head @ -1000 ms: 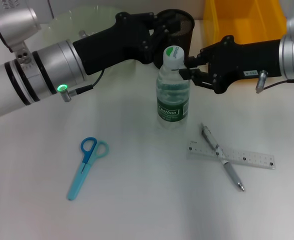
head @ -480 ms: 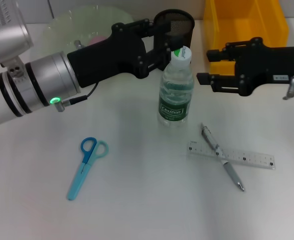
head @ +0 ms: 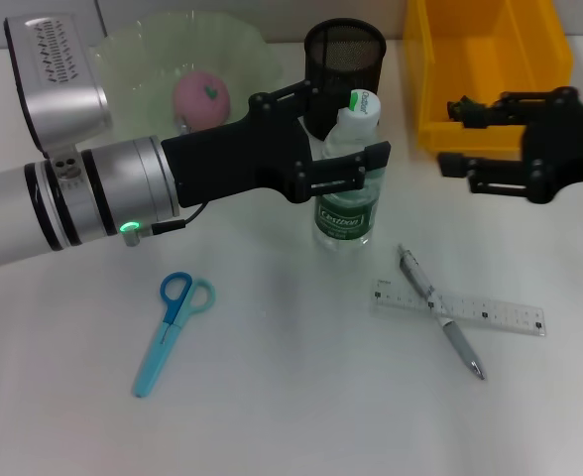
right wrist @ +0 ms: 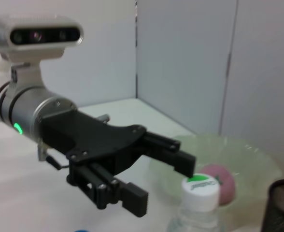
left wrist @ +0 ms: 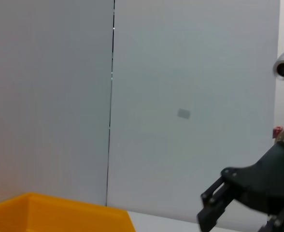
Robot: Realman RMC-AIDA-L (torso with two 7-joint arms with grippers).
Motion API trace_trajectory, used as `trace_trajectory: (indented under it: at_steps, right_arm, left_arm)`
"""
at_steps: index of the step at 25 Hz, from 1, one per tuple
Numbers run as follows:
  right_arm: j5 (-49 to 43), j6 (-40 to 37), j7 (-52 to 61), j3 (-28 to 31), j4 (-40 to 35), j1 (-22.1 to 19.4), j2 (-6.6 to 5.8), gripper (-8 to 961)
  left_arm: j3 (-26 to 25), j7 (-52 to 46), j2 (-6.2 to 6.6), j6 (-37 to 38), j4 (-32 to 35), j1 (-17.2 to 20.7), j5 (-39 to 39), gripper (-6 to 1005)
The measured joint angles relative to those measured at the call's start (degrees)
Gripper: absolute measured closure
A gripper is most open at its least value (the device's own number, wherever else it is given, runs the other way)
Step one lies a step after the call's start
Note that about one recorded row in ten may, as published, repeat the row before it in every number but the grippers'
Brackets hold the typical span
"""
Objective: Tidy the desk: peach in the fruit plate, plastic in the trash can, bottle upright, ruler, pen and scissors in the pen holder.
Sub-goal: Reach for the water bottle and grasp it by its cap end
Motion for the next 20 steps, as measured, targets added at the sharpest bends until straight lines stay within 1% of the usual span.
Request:
trace_trajectory:
  at_steps: [2,3,4,8,12,20]
  right_arm:
    - [0.78,-1.93,-0.19,3.04,-0.24,-0.75,0.05,331]
    - [1.23,-3.55,-0.22,5.49,-0.13,-1.18,0.05,331]
    - [1.23,-3.55,-0.22,5.49,-0.13,-1.18,0.05,331]
    - [4.12,-6.16,-1.68,9.99,1.31,-2.57,0.04,331]
    - [7.63,-7.63,-3.54,11.66,2.43,-4.00,0.01,331]
    - [7.87,-8.63,-3.84,11.89,3.66,-3.66,-0.09,331]
  left_arm:
    - [0.02,-0.06,-0.02,-0.40,0.01,0.03,-0.07,211]
    - [0.03,-0.10,-0.07,-1.25,0.05,0.08,-0.30,208]
    - [0.03,-0.10,-0.07,-1.25,0.05,0.08,-0.30,205]
    - [-0.01,-0.23,-0.25,-4.37,0.19,-0.24,-0.63,194]
    - [0.00,-0.10,-0.27,-4.56,0.31,-0.08,-0.98,186]
    - [0.14,0.14,-0.25,-2.08,0.78,1.05,-1.12,189]
